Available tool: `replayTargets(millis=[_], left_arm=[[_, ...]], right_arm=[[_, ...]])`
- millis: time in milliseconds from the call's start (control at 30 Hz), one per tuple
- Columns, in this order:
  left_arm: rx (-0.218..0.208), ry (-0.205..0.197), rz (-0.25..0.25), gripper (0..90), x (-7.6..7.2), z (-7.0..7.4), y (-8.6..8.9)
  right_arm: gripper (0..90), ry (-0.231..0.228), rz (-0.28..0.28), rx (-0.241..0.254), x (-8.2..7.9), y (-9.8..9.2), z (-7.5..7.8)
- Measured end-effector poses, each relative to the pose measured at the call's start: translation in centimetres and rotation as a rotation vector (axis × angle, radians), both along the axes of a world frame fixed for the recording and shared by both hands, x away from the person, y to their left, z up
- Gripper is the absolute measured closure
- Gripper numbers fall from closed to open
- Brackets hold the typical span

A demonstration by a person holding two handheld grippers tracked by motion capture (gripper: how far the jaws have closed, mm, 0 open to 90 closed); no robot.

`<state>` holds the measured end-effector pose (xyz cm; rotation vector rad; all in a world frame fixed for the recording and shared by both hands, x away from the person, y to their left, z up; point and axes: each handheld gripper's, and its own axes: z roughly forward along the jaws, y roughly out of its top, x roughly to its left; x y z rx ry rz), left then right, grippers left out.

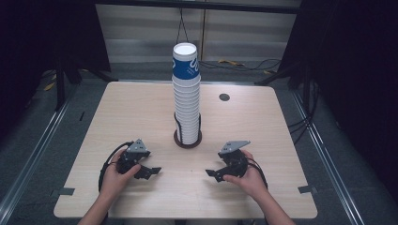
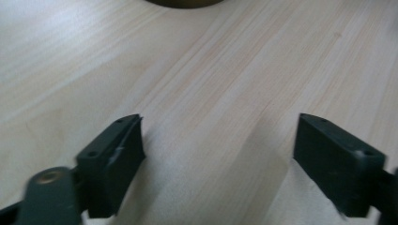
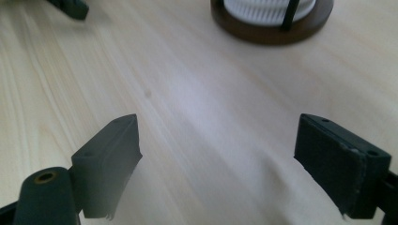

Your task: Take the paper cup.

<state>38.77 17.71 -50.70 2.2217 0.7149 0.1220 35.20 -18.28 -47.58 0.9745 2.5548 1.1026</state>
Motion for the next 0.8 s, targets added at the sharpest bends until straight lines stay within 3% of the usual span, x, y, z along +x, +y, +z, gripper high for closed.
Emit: replayTargets(millis=[100, 167, 300, 433, 567, 800], left_arm=[[-0.018, 0.012, -0.022, 15.8, -0.1, 0.5, -0.1], [-0.053, 0.035, -0.031, 15.8, -0.1, 1.0, -0.2], [-0.102, 0.043, -0.039, 15.8, 0.2, 2.4, -0.5], [-0.096, 0.04, -0.054, 15.8, 0.6, 3.5, -0.8], [-0.106, 0.046, -0.066, 15.8, 1.2, 4.9, -1.0], [-0.093, 0.045, -0.079, 15.8, 1.9, 6.8, -1.3]], right_arm=[[13.9, -0.001, 0.007, 0.032, 0.6, 0.2, 1.2], [13.9, -0.004, 0.024, 0.024, 1.0, 0.3, 2.1], [13.9, -0.011, 0.048, 0.019, 1.9, 0.6, 4.1], [13.9, -0.021, 0.068, 0.001, 2.5, 0.9, 5.4], [13.9, -0.023, 0.121, -0.047, 3.2, 1.0, 7.1], [13.9, -0.02, 0.13, -0.047, 4.2, 0.9, 9.4]])
